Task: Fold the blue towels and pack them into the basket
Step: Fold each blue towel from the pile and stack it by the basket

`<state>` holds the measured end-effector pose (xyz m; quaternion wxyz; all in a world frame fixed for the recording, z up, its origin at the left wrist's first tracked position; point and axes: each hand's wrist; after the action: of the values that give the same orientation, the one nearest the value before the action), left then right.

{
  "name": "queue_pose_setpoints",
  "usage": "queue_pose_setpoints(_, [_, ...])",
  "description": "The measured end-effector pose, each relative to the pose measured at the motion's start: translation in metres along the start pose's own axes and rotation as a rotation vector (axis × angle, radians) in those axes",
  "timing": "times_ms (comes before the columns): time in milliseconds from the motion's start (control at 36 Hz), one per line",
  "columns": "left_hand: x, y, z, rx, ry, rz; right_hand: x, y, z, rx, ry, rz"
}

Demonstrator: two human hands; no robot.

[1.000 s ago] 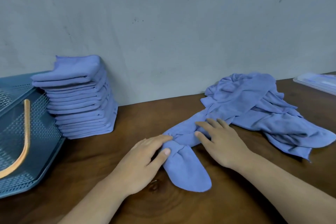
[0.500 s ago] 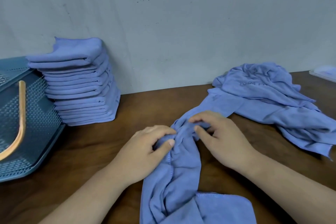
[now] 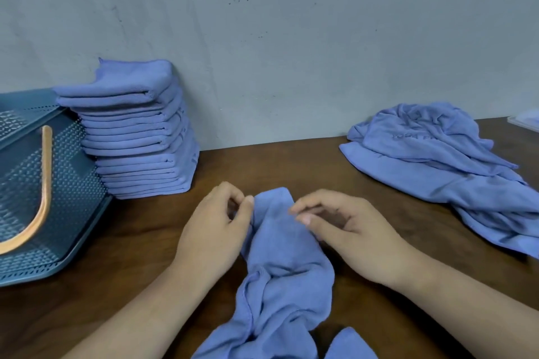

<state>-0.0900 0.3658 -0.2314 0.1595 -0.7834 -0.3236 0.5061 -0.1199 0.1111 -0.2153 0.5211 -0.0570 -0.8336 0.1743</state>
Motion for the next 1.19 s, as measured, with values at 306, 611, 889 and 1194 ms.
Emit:
queue_pose_setpoints(306, [-0.001,0.003,-0.003,0.172,-0.051,-0.248,-0.015,-0.007,-0.009,-0.075,0.144,0.404])
queue_pose_setpoints(611, [-0.038,0.001,0.020,0.286,0.086,0.437,0.003,0.013,-0.004,0.005,0.188,-0.051])
queue_pose_setpoints(889, [-0.021,0.000,0.001,0.044,-0.079,0.676,-0.002,0.001,-0.014,-0.226,0.322,-0.243])
queue_pose_setpoints(1194, [0.021,-0.016,-0.024,-0.320,-0.254,0.336,-0.010,-0.020,-0.024,-0.505,0.601,-0.595])
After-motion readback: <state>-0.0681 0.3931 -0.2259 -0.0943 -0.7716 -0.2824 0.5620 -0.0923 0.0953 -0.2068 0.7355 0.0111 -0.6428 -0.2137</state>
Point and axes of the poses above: each hand's wrist, its own z-axis away from the middle knuckle, its own y-axis out of the palm, x = y × z, and after that the axes turned 6 degrees about -x, right-handed
